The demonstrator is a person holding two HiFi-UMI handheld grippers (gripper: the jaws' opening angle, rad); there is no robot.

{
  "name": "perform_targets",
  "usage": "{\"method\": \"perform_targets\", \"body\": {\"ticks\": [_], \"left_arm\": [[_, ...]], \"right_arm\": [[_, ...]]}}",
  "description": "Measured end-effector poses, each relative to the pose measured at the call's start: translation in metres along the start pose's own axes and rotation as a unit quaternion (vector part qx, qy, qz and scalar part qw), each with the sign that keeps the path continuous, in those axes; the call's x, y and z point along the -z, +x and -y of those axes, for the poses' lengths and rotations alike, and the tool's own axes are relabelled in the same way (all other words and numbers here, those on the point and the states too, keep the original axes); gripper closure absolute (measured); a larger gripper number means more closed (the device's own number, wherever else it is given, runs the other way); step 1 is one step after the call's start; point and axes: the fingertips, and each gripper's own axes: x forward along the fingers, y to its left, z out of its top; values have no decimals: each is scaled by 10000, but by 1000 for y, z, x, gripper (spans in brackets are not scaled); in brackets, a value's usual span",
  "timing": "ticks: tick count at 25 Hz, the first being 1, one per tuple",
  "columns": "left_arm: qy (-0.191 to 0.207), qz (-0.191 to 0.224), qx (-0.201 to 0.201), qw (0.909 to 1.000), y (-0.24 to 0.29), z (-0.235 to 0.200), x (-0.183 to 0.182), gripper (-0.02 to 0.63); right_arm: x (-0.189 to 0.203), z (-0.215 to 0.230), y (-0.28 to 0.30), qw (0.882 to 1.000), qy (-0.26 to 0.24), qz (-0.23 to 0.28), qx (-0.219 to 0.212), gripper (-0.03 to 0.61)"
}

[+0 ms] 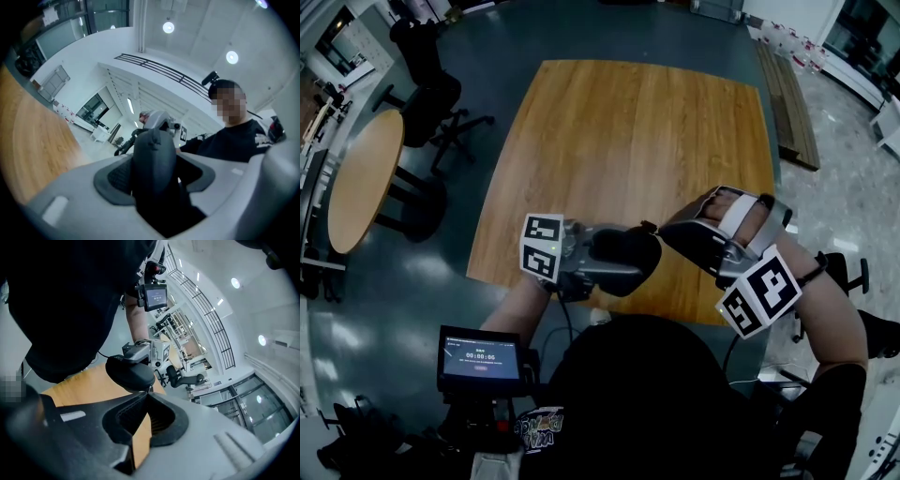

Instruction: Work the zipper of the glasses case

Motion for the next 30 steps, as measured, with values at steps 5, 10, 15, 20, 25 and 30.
{"method": "perform_targets", "body": {"ticks": [5,10,15,20,25,30], "left_arm": [[-102,721,-62,9973,-11,-5,-20,350],[-262,1535,-166,9877,-23,-14,-41,350],[-332,2386,-457,9695,-31,-25,-71,349],[-397,3129,-693,9464,-45,-29,-95,348],[-601,3746,-1035,9194,-59,-37,-103,348],[-1194,4739,-1356,8619,-88,-57,-109,348]], "right_arm": [[7,7,2,9993,275,31,236,575],[12,8,7,9979,516,110,376,575],[19,10,9,9947,797,169,626,575],[20,7,11,9877,1266,285,870,575],[20,6,13,9794,1664,370,1081,575],[23,-3,19,9703,2059,422,1200,575]]}}
